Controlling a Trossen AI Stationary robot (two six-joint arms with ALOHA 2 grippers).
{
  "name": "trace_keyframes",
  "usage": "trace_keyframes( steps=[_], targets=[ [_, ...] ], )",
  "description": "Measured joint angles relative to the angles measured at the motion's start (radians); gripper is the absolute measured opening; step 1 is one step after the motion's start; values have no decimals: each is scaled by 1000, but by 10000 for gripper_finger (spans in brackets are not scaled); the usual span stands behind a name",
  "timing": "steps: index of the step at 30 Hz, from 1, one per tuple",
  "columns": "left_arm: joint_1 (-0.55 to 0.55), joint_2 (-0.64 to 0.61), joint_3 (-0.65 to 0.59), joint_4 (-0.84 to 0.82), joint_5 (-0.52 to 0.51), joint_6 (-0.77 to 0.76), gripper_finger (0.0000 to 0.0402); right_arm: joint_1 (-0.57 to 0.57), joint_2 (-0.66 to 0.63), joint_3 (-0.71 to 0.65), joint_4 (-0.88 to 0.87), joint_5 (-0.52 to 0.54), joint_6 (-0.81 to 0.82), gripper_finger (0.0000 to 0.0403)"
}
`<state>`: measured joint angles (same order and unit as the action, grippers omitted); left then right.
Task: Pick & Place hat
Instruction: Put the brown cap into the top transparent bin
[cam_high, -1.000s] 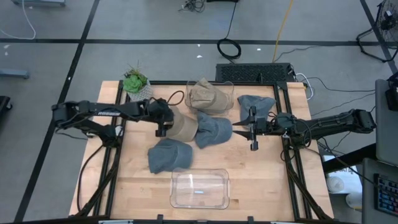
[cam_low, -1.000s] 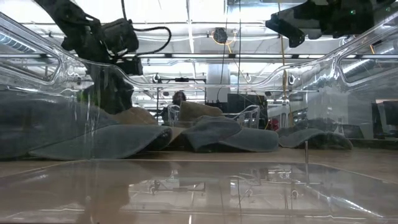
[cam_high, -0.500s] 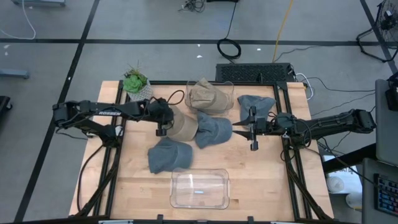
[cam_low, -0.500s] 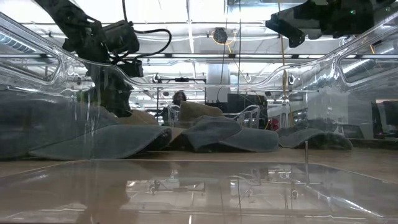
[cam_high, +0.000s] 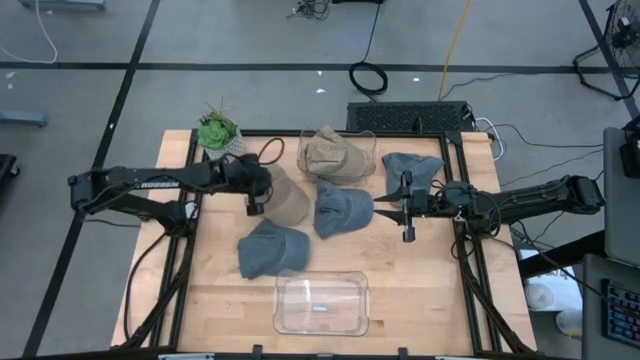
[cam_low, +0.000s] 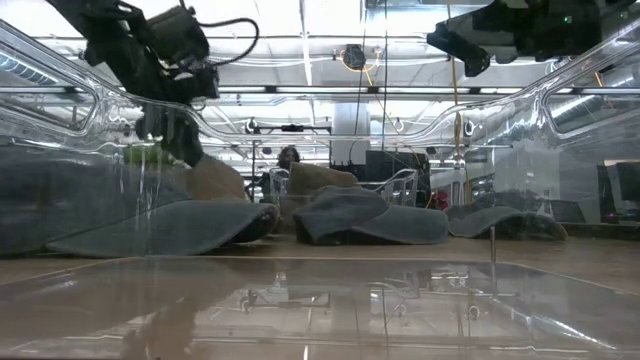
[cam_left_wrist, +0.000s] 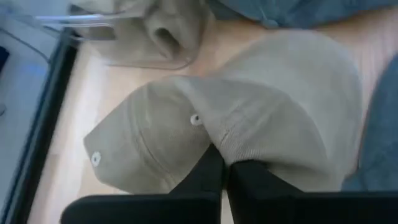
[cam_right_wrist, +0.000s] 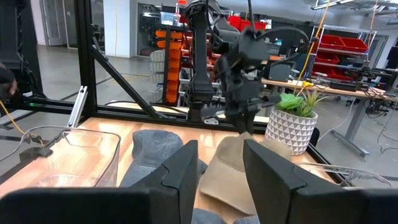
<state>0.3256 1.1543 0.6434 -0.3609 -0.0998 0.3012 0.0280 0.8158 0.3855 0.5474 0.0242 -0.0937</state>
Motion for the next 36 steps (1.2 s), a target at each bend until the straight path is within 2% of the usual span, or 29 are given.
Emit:
trace_keyframes(
  steps=[7,14,19,30,36],
  targets=[
    [0,-114,0,-2,-36,-37,5,0,0,0,-3,0,0,116],
    [4,-198,0,14,-141,-256,5,0,0,0,-7,1,0,115],
    [26,-240,0,15,-171,-396,5,0,0,0,-6,1,0,115],
    [27,-251,1,113,-330,-630,3,0,0,0,-6,1,0,116],
    [27,-251,1,195,-338,-640,2,0,0,0,-6,1,0,116]
  ],
)
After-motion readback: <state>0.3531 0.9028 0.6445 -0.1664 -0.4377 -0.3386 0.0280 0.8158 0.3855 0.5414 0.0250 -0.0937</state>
